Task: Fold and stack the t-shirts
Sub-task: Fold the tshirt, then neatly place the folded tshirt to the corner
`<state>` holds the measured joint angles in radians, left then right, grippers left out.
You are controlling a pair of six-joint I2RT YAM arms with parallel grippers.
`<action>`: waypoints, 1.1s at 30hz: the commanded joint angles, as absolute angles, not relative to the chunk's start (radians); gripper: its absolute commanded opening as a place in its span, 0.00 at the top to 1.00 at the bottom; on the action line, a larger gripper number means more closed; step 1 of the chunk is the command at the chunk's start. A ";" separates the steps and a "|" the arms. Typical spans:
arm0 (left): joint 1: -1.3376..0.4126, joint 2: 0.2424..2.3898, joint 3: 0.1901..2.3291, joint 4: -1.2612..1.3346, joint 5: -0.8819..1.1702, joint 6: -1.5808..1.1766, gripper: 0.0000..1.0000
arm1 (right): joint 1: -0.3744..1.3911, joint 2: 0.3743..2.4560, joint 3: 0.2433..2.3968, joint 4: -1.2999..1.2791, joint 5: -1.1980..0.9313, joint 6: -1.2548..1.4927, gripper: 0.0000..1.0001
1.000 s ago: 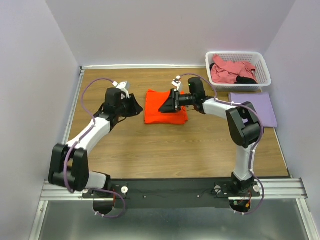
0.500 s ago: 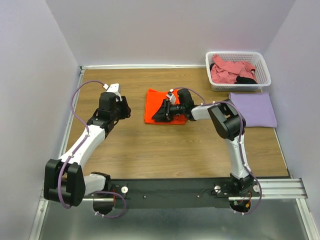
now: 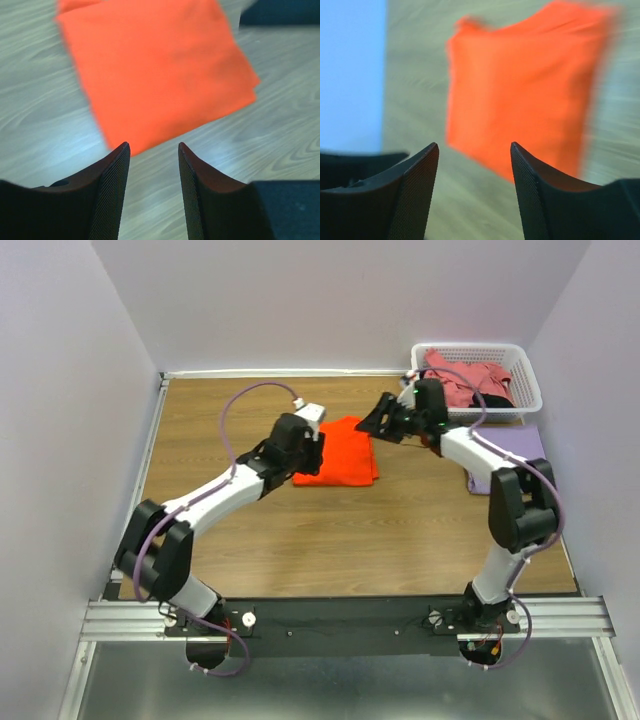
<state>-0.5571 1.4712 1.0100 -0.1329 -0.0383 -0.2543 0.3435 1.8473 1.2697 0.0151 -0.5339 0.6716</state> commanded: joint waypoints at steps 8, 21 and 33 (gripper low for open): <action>-0.801 1.859 1.349 -0.187 -0.097 -0.101 0.45 | 0.098 1.632 1.105 -0.382 0.018 0.448 0.04; -0.868 2.106 1.531 -0.262 -0.158 -0.041 0.50 | 0.054 1.606 1.057 -0.388 -0.140 0.465 0.04; -0.877 2.191 1.537 -0.270 -0.209 -0.044 0.65 | 0.052 1.649 1.046 -0.361 -0.282 0.482 0.07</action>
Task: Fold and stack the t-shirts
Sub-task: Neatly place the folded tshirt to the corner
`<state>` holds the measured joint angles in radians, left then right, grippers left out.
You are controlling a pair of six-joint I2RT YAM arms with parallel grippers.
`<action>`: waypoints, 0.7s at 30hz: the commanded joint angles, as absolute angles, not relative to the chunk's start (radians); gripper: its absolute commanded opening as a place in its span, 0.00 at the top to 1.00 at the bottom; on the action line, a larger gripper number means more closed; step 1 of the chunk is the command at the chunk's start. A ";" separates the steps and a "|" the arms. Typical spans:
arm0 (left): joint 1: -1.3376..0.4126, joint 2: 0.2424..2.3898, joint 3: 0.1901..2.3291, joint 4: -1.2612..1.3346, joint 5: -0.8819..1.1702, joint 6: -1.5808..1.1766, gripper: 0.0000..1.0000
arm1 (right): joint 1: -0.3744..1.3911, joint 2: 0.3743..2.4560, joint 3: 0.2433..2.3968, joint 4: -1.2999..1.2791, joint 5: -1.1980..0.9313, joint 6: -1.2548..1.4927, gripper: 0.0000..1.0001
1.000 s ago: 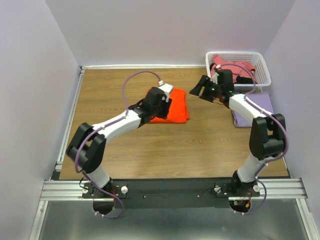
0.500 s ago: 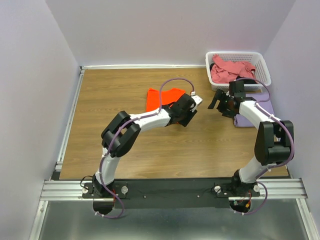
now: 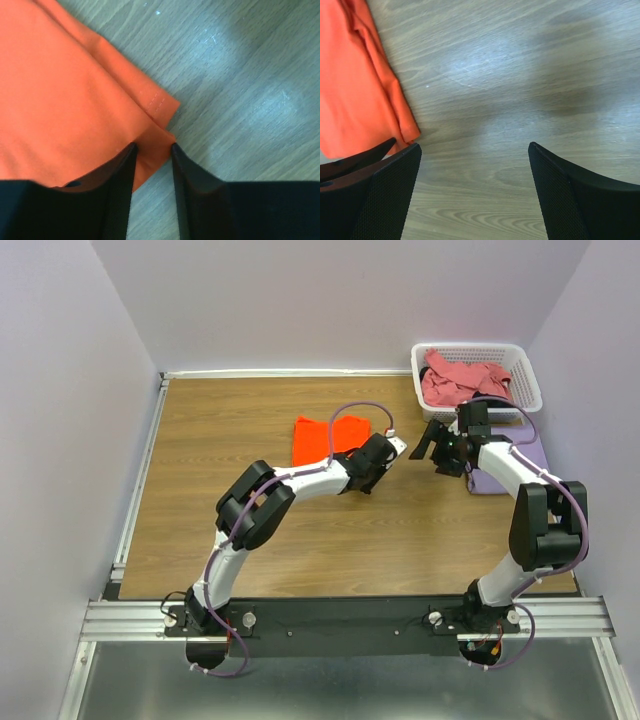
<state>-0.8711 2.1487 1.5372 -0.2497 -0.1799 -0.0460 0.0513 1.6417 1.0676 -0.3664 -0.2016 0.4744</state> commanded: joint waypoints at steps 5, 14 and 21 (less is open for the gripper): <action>-0.880 2.165 1.491 -0.245 -0.198 -0.058 0.99 | 0.052 1.681 1.016 -0.269 -0.397 0.520 0.07; -0.881 2.043 1.405 -0.192 -0.118 -0.094 1.00 | 0.080 1.850 0.985 -0.011 -0.623 0.701 0.10; -0.879 1.991 1.381 -0.175 -0.089 -0.113 1.00 | 0.195 2.020 1.041 0.143 -0.681 0.798 0.12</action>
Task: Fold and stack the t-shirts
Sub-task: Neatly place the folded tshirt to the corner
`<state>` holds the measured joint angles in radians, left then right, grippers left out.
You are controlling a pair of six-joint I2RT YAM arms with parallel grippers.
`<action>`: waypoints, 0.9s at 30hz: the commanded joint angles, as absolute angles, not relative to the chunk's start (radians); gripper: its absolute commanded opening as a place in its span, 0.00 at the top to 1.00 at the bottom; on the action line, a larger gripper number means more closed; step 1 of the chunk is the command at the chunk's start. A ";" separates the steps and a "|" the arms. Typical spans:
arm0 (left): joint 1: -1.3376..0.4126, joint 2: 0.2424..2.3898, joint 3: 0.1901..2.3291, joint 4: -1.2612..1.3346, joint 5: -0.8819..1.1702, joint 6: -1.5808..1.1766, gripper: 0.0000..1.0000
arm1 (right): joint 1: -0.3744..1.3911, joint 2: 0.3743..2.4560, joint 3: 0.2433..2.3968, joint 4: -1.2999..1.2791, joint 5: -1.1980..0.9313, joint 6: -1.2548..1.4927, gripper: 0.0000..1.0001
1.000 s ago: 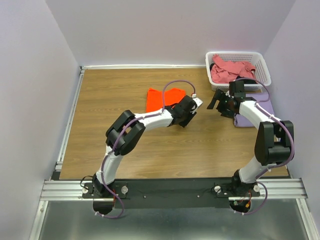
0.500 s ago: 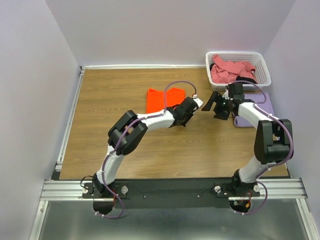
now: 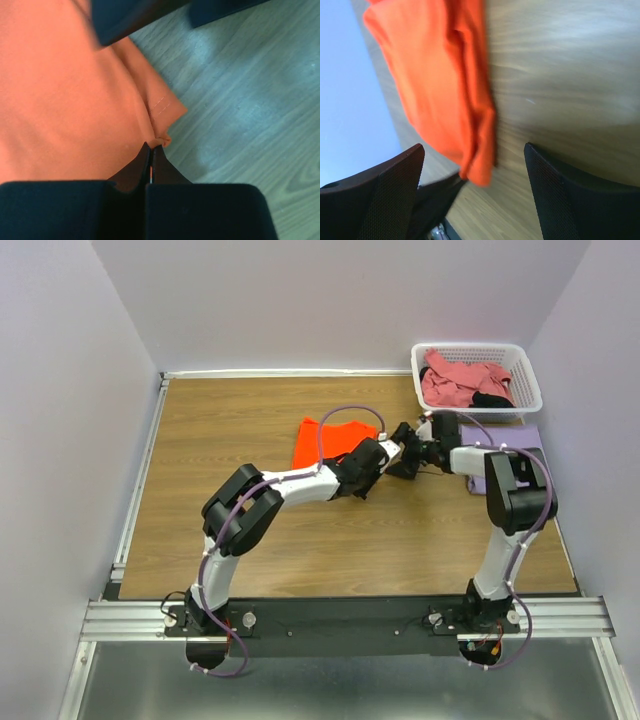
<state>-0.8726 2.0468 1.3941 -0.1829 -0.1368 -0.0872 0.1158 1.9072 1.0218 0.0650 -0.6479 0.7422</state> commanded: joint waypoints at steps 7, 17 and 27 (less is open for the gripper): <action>-0.880 1.948 1.362 -0.166 -0.071 -0.130 1.00 | 0.307 2.115 1.124 0.150 -0.680 0.821 0.16; -0.881 1.928 1.384 -0.158 -0.008 -0.144 0.98 | 0.362 2.135 1.160 0.149 -0.681 0.796 0.58; -0.862 1.809 1.385 -0.206 -0.022 -0.178 0.62 | 0.348 2.039 1.195 -0.092 -0.543 0.542 1.00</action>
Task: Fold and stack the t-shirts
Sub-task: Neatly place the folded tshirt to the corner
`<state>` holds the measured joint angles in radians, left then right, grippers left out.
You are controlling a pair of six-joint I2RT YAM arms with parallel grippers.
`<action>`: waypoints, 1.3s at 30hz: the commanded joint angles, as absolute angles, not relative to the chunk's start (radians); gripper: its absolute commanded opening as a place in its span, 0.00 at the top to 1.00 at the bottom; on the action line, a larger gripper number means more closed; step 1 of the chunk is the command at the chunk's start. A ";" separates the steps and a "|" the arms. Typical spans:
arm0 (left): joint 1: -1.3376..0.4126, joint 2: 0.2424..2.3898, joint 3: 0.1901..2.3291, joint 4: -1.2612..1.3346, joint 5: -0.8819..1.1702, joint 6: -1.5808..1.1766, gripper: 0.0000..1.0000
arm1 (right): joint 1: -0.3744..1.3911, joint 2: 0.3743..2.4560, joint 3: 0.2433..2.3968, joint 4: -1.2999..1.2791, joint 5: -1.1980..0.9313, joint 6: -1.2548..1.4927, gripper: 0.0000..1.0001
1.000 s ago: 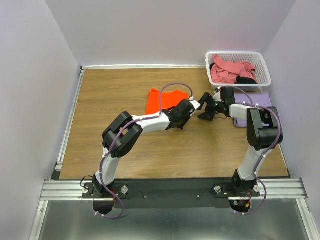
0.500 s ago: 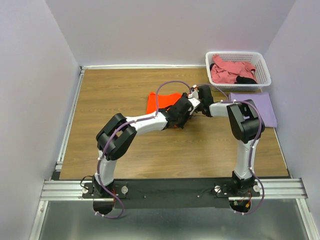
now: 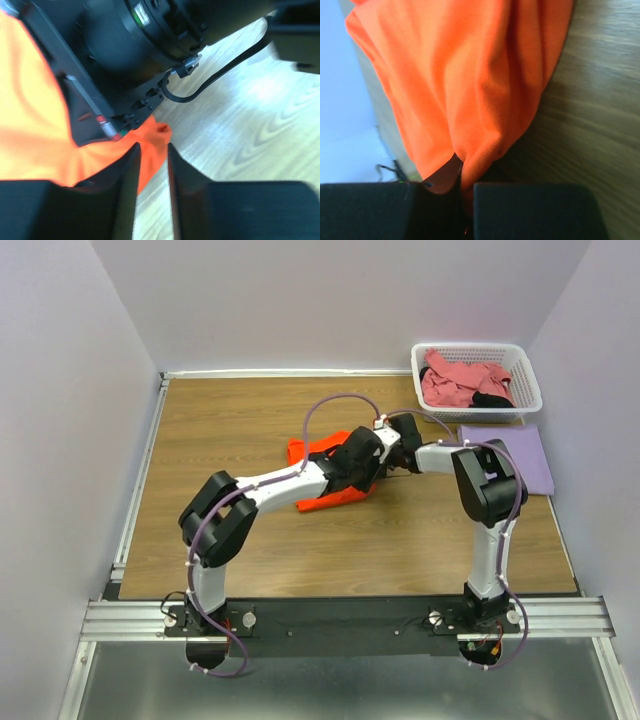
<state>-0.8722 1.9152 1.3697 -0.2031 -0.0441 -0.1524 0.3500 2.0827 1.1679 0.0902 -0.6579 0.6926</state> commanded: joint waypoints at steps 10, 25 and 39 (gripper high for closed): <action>-0.602 1.559 1.303 -0.278 0.031 -0.230 0.44 | 0.319 1.956 1.316 -0.478 -0.258 0.140 1.00; -0.342 1.416 1.051 -0.244 -0.367 -0.250 0.35 | 0.204 1.876 1.410 -0.669 0.376 -0.025 1.00; -0.327 1.379 1.037 -0.250 -0.549 -0.275 0.07 | 0.029 1.841 1.493 -0.667 0.546 -0.061 1.00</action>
<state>-0.3325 1.4006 1.0428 -0.2615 -0.4732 -0.2523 0.0586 1.8709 1.4433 -0.6571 0.4637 -0.0372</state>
